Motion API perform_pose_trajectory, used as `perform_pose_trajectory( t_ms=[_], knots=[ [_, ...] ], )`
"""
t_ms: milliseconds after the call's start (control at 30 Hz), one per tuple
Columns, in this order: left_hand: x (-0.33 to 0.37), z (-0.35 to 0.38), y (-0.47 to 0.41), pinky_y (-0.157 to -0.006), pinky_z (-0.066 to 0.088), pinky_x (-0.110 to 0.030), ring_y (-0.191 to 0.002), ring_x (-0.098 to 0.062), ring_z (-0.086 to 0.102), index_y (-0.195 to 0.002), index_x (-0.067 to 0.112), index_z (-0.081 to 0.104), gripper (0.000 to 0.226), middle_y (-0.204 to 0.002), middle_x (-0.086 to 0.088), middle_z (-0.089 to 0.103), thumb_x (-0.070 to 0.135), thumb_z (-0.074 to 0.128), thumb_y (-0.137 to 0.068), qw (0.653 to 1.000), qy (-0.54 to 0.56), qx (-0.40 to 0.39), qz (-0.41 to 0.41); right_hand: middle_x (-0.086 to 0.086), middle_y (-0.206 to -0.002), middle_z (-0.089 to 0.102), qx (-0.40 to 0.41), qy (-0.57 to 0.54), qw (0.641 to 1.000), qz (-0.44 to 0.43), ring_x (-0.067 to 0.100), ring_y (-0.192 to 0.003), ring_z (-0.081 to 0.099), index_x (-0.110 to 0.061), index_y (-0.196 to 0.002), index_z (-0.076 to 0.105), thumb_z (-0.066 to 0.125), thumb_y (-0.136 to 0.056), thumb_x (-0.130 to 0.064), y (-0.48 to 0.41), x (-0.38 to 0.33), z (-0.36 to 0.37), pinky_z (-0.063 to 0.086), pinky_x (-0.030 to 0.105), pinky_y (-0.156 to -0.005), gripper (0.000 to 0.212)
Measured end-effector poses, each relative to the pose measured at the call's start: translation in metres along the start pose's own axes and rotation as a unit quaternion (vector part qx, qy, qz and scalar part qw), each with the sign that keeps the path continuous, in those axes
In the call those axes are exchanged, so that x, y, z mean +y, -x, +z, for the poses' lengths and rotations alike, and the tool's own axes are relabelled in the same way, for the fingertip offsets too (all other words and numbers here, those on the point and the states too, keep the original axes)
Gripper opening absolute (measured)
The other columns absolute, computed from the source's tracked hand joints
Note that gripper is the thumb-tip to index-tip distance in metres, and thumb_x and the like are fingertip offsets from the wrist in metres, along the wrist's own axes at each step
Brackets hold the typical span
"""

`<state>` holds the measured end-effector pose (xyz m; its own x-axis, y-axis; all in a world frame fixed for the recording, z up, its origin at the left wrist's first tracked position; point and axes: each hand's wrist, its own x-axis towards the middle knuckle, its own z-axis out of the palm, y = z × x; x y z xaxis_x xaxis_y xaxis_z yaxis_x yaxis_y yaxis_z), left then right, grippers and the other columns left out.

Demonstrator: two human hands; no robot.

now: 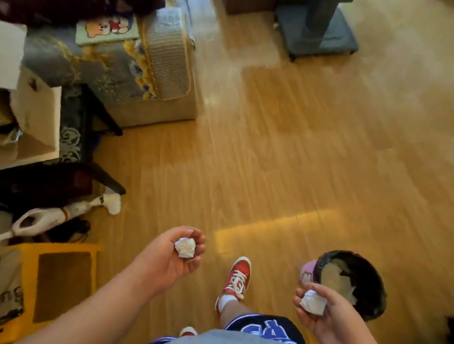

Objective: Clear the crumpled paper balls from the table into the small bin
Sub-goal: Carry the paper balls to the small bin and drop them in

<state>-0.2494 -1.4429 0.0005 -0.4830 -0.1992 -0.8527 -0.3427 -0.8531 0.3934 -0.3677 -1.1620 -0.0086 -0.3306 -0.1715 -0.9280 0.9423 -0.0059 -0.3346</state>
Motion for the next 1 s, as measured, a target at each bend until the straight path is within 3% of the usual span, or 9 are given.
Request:
perform_pose_trajectory(
  t_ms=[133,367,667,800,900,1000],
  knots=[
    [0.044,0.053,-0.039,-0.050,0.050,-0.024,-0.059,-0.018,0.066,-0.067,0.013,0.071,0.006,-0.071,-0.007,0.070,0.015,0.065,-0.065,0.999,-0.039,0.002,-0.009,0.014,-0.078,0.063,-0.005,-0.023,1.000,-0.001,0.024,-0.065,0.064,-0.001,-0.102,0.060,0.060,-0.086,-0.010,-0.025,-0.063,0.018,0.055,0.026,-0.047,0.018],
    [0.113,0.100,-0.084,-0.050,0.050,-0.025,-0.060,-0.018,0.067,-0.062,0.012,0.074,0.006,-0.072,-0.009,0.071,0.014,0.068,-0.063,0.999,-0.044,0.020,-0.019,0.016,-0.085,0.064,-0.019,-0.028,0.999,-0.032,0.026,-0.072,0.064,-0.003,-0.094,0.061,0.057,-0.089,-0.012,-0.065,-0.171,0.076,0.056,0.028,-0.050,0.012],
    [0.226,0.141,-0.185,-0.048,0.053,-0.026,-0.058,-0.018,0.067,-0.065,0.009,0.074,0.007,-0.072,-0.010,0.072,0.013,0.069,-0.062,0.995,-0.088,0.020,-0.042,0.013,-0.080,0.063,-0.020,-0.073,0.995,-0.063,0.023,-0.066,0.062,-0.004,-0.085,0.060,0.053,-0.091,-0.013,-0.128,-0.289,0.162,0.055,0.024,-0.047,0.012],
    [0.286,0.190,-0.232,-0.049,0.052,-0.026,-0.057,-0.017,0.067,-0.064,0.011,0.074,0.006,-0.071,-0.008,0.072,0.013,0.069,-0.064,0.988,-0.144,-0.012,-0.058,0.015,-0.081,0.061,0.013,-0.141,0.988,-0.069,0.025,-0.070,0.058,-0.004,-0.087,0.058,0.051,-0.092,-0.011,-0.140,-0.329,0.172,0.054,0.024,-0.044,0.011],
    [0.317,0.243,-0.263,-0.052,0.050,-0.027,-0.058,-0.016,0.067,-0.076,0.010,0.069,0.005,-0.071,-0.007,0.072,0.012,0.064,-0.076,0.977,-0.199,-0.040,-0.071,0.015,-0.077,0.063,0.039,-0.190,0.978,-0.071,0.024,-0.066,0.060,-0.004,-0.087,0.059,0.050,-0.091,-0.011,-0.141,-0.349,0.163,0.054,0.024,-0.044,0.012],
    [0.327,0.308,-0.287,-0.051,0.050,-0.026,-0.059,-0.015,0.067,-0.073,0.012,0.070,0.006,-0.071,-0.006,0.071,0.014,0.068,-0.067,0.959,-0.254,-0.084,-0.090,0.013,-0.070,0.068,0.067,-0.247,0.964,-0.073,0.021,-0.057,0.065,-0.005,-0.086,0.061,0.052,-0.090,-0.012,-0.140,-0.356,0.141,0.055,0.025,-0.045,0.012]
  ],
)
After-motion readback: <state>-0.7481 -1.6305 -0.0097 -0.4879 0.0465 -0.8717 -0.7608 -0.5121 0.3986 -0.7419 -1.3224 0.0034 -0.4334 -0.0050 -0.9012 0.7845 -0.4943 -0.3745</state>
